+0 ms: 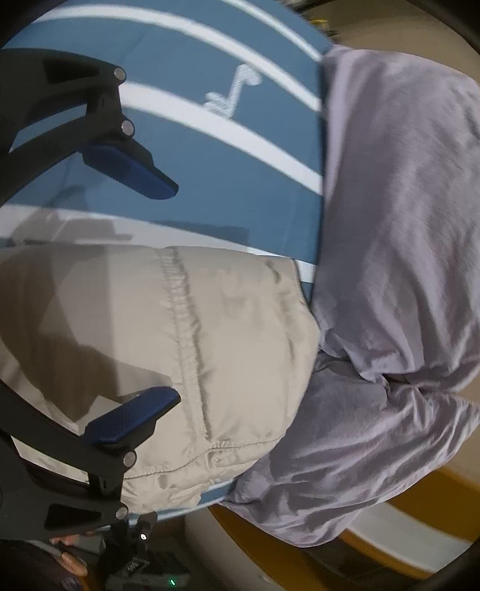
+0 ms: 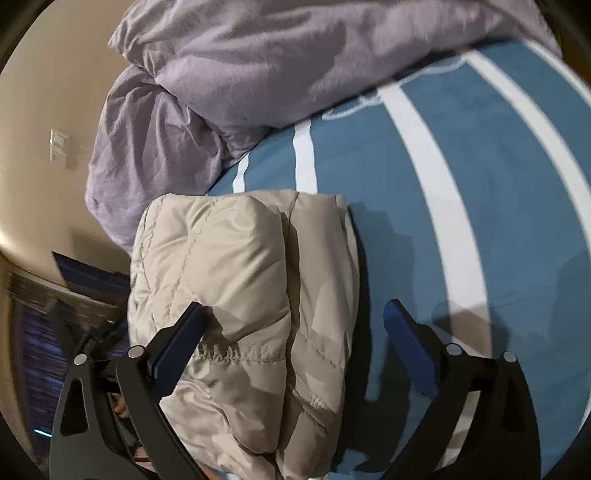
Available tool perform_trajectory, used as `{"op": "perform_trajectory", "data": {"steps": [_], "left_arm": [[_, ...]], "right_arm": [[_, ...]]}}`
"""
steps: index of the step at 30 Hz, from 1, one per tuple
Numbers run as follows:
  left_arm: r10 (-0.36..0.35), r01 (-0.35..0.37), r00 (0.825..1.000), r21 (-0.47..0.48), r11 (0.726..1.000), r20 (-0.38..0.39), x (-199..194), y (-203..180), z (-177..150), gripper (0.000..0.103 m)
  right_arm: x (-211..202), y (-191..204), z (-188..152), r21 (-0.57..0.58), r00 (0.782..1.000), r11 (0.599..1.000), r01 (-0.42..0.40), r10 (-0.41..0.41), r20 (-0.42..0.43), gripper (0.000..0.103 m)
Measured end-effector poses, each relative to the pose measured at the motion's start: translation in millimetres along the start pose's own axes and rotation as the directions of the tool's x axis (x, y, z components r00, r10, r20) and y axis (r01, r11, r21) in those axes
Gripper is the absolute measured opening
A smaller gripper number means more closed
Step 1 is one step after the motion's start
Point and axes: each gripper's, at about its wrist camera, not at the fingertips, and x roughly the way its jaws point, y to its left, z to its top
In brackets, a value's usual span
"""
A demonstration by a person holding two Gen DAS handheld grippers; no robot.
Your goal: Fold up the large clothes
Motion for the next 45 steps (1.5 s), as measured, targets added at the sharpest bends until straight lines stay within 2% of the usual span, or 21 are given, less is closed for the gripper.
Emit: {"op": "perform_trajectory", "data": {"steps": [6,8,11,15,20,23,28,35,40,43,45], "left_arm": [[-0.121,0.114,0.991,-0.106,0.988,-0.055,16.8,18.9,0.3,0.101],[-0.162,0.151,0.984,-0.135,0.979,-0.074,22.7,22.6,2.2,0.101],[-0.225,0.205,0.969,-0.176,0.963,-0.100,32.8,28.0,4.2,0.101],[-0.312,0.275,0.942,-0.246,0.929,-0.126,46.1,36.7,3.4,0.101],[-0.426,0.352,0.893,-0.364,0.862,-0.145,60.8,48.7,-4.2,0.101],[-0.434,0.357,0.889,-0.374,0.856,-0.144,61.3,46.9,-5.8,0.101],[-0.446,0.361,0.882,-0.392,0.846,-0.150,62.7,48.7,-4.4,0.101],[-0.471,0.382,0.872,-0.416,0.825,-0.132,63.7,50.4,-6.1,0.098],[-0.485,0.397,0.867,-0.432,0.810,-0.114,58.9,55.1,-1.5,0.086],[-0.477,0.400,0.873,-0.415,0.817,-0.098,53.0,56.8,11.2,0.082],[-0.465,0.396,0.881,-0.401,0.826,-0.087,48.3,58.0,22.3,0.082]], "right_arm": [[19.1,-7.5,2.0,0.070,0.991,0.994,-0.090,0.096,-0.094,0.102],[24.5,-7.4,0.6,0.096,0.985,0.988,-0.121,0.131,-0.113,0.102],[33.2,-3.1,-1.1,0.092,0.981,0.988,-0.123,0.135,-0.139,0.102],[40.0,-1.8,-1.6,0.109,0.979,0.987,-0.120,0.135,-0.152,0.102],[43.0,-6.8,-3.3,0.119,0.979,0.989,-0.088,0.108,-0.173,0.102],[40.7,-8.1,-7.1,0.123,0.980,0.989,-0.079,0.100,-0.170,0.102],[56.4,-12.4,-10.1,0.184,0.965,0.973,-0.136,0.173,-0.200,0.102],[63.9,-9.5,-11.7,0.208,0.951,0.955,-0.213,0.252,-0.182,0.102],[63.3,-4.3,-10.1,0.211,0.936,0.936,-0.283,0.318,-0.154,0.084],[68.2,2.7,-4.4,0.206,0.927,0.927,-0.313,0.345,-0.145,0.071],[74.5,11.6,2.3,0.198,0.924,0.926,-0.323,0.353,-0.144,0.069]]}}
